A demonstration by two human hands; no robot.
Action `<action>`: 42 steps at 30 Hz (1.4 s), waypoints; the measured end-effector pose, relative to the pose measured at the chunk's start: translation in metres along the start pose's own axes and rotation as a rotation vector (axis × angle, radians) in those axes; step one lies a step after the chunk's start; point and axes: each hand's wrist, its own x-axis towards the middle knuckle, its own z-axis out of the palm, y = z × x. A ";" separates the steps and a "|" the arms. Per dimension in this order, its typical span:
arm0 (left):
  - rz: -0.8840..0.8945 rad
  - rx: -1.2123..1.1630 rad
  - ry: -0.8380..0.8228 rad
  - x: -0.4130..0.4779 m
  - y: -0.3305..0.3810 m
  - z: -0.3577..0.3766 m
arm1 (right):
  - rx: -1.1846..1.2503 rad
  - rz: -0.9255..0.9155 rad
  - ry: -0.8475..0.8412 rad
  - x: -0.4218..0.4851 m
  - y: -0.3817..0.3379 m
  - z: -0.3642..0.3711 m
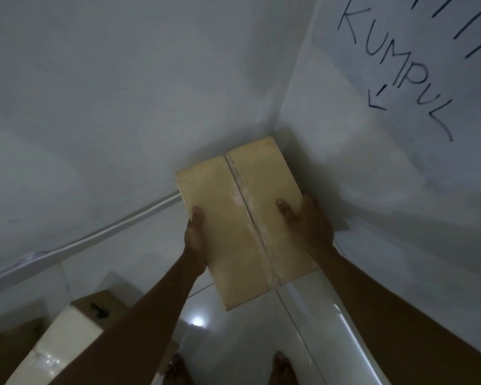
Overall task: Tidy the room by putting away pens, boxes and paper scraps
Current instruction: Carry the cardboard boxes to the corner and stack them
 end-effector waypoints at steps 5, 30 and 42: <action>-0.054 0.042 0.099 0.000 0.000 -0.001 | 0.020 0.273 0.066 -0.029 0.013 0.003; -0.243 0.327 0.098 0.046 0.045 0.048 | 0.452 0.590 0.161 0.018 0.015 -0.034; -0.279 0.590 0.087 0.022 0.063 0.038 | 0.213 0.477 0.001 0.008 0.008 -0.046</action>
